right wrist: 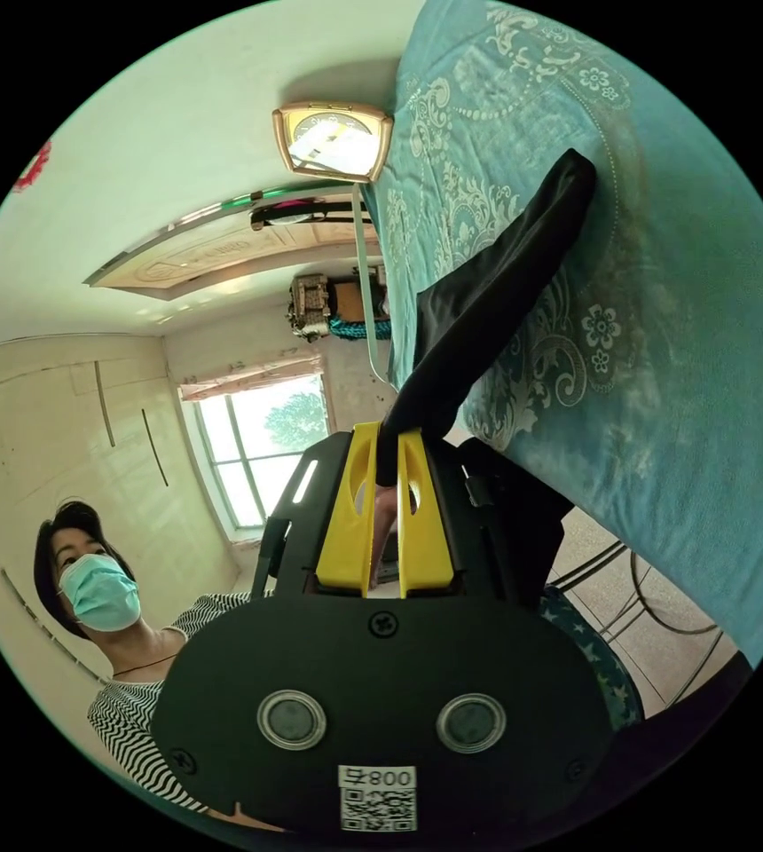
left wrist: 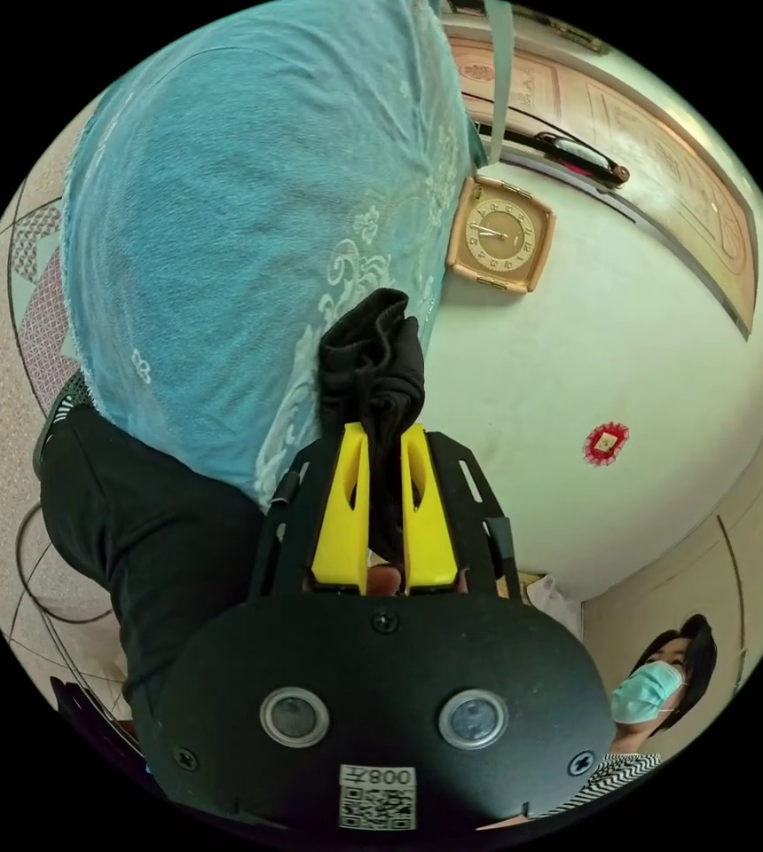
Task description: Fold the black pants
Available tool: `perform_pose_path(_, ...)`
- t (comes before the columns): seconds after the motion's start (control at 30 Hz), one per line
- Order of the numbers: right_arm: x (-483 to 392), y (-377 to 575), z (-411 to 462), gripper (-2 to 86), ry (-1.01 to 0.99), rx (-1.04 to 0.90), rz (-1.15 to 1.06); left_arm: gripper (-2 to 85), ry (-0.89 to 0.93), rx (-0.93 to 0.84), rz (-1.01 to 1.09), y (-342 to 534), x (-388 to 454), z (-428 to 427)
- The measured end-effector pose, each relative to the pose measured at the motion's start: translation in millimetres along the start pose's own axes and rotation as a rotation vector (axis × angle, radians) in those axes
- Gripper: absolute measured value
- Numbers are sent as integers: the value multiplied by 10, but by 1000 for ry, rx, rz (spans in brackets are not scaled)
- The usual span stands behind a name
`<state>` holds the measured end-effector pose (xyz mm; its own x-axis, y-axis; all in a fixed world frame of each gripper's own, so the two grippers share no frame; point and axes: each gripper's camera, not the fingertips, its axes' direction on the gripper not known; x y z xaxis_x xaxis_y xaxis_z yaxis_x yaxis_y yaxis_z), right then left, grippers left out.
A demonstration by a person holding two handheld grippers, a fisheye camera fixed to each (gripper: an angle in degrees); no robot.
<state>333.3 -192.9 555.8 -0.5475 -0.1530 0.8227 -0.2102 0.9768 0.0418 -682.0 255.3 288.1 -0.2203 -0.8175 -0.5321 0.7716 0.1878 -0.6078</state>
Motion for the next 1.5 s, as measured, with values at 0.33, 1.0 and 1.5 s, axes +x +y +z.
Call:
perform_pose_path(0.33, -1050, 122, 153, 13, -75, 45, -52, 65, 71, -98, 106, 476, 459, 460)
perform_pose_path(1.0, -3697, 1167, -595, 12, -162, 350, -225, 65, 13, -413, 193, 1763, 840, 2590)
perform_pose_path(1.5, -6036, 1432, -1217, 13, -37, 473, -272, 68, 16, -608, 85, 2731, 634, 4593)
